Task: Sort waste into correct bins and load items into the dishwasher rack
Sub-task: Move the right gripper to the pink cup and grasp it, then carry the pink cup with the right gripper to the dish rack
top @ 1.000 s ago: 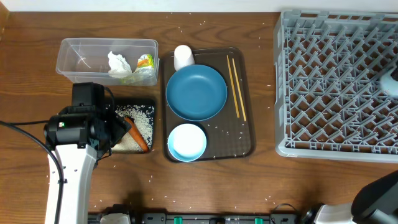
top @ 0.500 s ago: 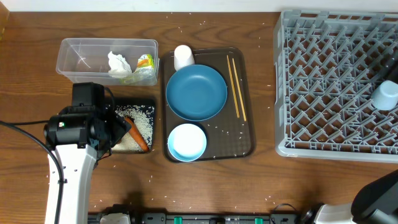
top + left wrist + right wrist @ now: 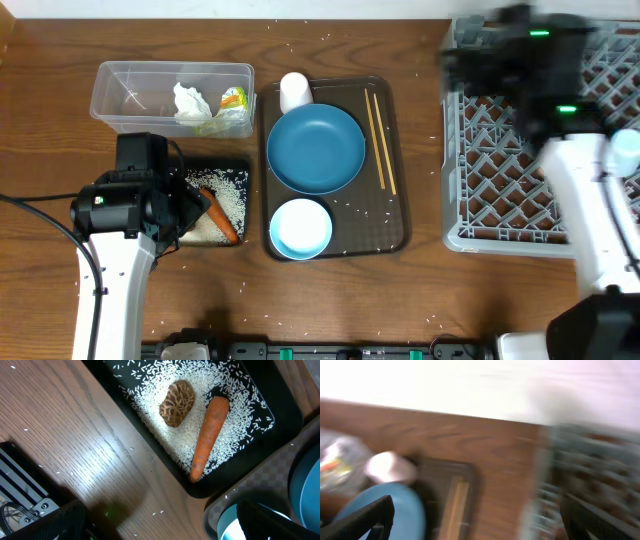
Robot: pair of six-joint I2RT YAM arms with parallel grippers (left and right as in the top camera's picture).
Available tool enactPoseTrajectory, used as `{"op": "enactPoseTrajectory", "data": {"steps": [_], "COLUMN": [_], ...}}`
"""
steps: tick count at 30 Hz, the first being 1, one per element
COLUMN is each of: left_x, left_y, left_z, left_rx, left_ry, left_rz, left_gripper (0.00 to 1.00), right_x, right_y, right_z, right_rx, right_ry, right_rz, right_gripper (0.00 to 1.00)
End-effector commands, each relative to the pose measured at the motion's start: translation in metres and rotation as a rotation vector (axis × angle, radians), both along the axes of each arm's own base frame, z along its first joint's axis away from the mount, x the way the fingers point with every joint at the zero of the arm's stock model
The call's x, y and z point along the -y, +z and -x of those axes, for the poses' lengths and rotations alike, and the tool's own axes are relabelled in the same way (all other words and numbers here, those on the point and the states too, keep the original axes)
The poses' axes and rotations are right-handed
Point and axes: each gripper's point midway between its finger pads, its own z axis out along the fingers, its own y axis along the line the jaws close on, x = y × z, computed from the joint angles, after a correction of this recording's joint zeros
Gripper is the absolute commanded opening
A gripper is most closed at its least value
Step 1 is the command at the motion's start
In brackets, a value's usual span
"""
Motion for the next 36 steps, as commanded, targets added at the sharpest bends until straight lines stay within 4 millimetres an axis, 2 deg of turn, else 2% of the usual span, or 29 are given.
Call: {"op": "enactPoseTrajectory", "data": {"steps": [1, 4, 7, 10, 14, 17, 21, 25, 30, 36], "left_x": [-0.004, -0.004, -0.004, -0.004, -0.004, -0.004, -0.004, -0.004, -0.004, -0.004], "left_y": [0.000, 0.000, 0.000, 0.000, 0.000, 0.000, 0.000, 0.000, 0.000, 0.000], "left_z": [0.001, 0.001, 0.001, 0.001, 0.001, 0.001, 0.001, 0.001, 0.001, 0.001], "left_rx": [-0.009, -0.009, -0.009, -0.009, -0.009, -0.009, -0.009, -0.009, -0.009, -0.009], "left_ry": [-0.009, -0.009, -0.009, -0.009, -0.009, -0.009, -0.009, -0.009, -0.009, -0.009], "left_rz": [-0.022, -0.022, -0.021, -0.022, -0.021, -0.022, -0.022, -0.022, -0.021, -0.022], "left_gripper": [0.98, 0.98, 0.98, 0.98, 0.98, 0.98, 0.98, 0.98, 0.98, 0.98], "right_x": [-0.064, -0.115, -0.153, -0.186, -0.218, -0.243, -0.257, -0.264, -0.279, -0.293], "right_y": [-0.016, -0.032, -0.049, -0.069, -0.094, -0.100, -0.100, -0.113, -0.148, -0.176], "right_z": [0.001, 0.002, -0.004, -0.014, -0.031, -0.048, -0.065, -0.073, -0.064, -0.055], "right_rx": [0.002, 0.030, 0.059, 0.059, -0.012, -0.041, -0.020, -0.035, -0.089, -0.112], "right_ry": [0.061, 0.100, 0.101, 0.162, 0.230, 0.274, 0.276, 0.269, 0.318, 0.327], "right_rz": [0.066, 0.116, 0.104, 0.073, 0.071, 0.069, 0.091, 0.076, 0.089, 0.124], "right_gripper": [0.99, 0.99, 0.99, 0.99, 0.99, 0.99, 0.99, 0.99, 0.99, 0.99]}}
